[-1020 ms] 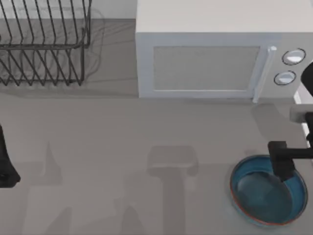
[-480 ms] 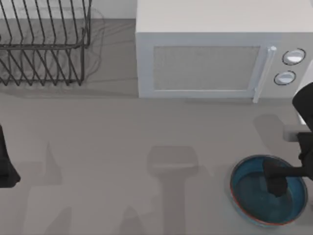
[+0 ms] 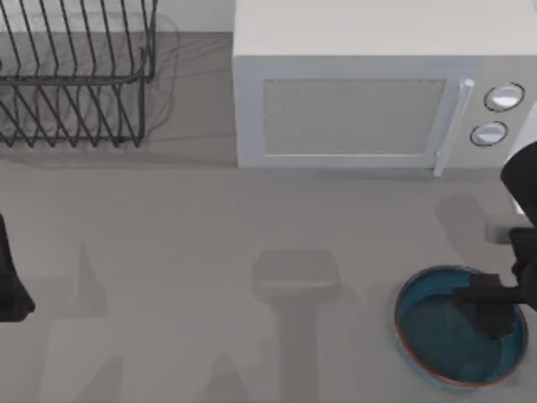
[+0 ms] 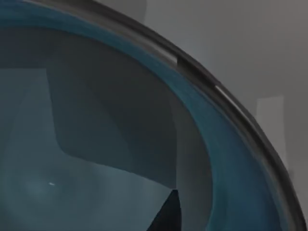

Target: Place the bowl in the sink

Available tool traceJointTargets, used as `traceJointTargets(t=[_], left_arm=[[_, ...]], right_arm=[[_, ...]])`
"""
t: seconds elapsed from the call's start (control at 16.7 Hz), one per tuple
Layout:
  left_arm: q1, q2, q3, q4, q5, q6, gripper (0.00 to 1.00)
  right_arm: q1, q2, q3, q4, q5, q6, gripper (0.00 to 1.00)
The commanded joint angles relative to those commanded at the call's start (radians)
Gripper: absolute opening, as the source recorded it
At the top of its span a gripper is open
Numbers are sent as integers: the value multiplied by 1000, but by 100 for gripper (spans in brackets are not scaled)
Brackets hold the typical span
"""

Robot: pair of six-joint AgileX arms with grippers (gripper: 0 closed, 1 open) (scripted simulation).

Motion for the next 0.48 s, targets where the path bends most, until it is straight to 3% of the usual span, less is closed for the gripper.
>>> traceJointTargets(t=[0.3, 0.48], left_arm=[[0, 0, 0, 0, 0, 0, 100], [0, 0, 0, 0, 0, 0, 100]], right_arm=[[0, 0, 0, 0, 0, 0, 2], [0, 0, 0, 0, 0, 0, 0]])
